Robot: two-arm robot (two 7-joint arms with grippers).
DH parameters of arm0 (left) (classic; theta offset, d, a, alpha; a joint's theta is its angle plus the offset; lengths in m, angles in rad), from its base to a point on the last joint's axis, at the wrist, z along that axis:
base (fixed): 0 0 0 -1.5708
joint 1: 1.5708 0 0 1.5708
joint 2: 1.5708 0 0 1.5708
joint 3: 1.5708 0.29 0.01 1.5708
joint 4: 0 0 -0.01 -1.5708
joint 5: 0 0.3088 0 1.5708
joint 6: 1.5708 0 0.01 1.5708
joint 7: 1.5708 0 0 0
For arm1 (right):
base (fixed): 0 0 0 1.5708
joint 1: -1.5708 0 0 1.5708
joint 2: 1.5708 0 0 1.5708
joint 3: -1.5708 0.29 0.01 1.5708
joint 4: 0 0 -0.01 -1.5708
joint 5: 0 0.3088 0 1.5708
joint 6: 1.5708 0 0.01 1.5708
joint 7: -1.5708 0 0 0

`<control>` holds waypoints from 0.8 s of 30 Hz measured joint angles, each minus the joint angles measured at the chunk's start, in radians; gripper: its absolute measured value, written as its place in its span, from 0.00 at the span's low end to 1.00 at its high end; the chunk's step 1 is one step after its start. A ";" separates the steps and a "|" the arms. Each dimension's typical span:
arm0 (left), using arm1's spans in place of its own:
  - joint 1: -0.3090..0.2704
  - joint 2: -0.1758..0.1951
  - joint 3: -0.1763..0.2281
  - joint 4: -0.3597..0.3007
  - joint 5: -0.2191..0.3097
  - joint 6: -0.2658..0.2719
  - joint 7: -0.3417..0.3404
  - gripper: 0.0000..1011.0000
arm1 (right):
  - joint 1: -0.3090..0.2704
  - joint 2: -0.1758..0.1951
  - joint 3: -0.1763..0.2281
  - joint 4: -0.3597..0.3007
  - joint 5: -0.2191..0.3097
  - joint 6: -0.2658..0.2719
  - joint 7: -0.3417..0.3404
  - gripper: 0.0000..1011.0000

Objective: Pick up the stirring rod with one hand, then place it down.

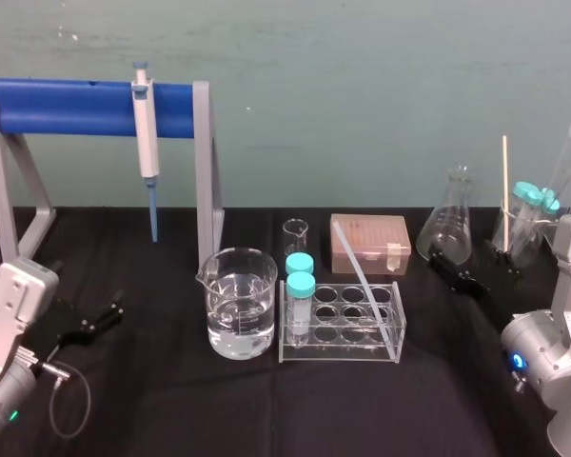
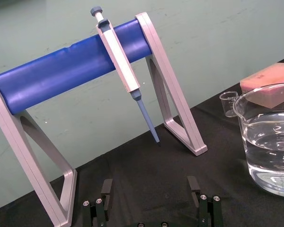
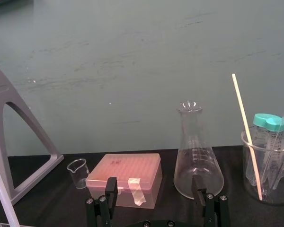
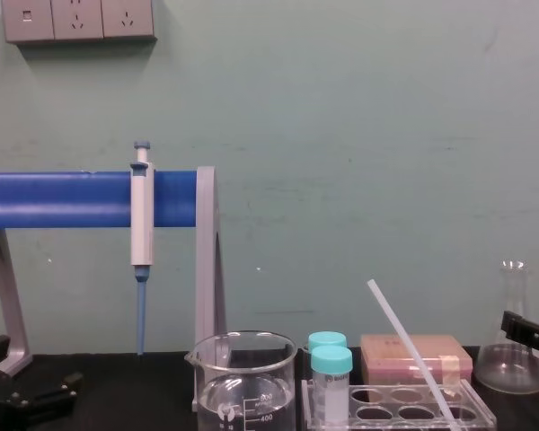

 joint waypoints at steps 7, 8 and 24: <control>0.000 0.000 0.000 0.000 0.000 0.000 0.000 0.99 | 0.001 0.001 -0.002 0.000 -0.001 -0.006 0.000 0.99; 0.000 0.000 0.000 0.000 0.000 0.000 0.000 0.99 | 0.001 0.001 -0.003 0.000 -0.002 -0.006 0.000 0.99; 0.000 0.000 0.000 0.000 0.000 0.000 0.000 0.99 | 0.002 0.003 -0.005 0.000 -0.003 -0.012 0.000 0.99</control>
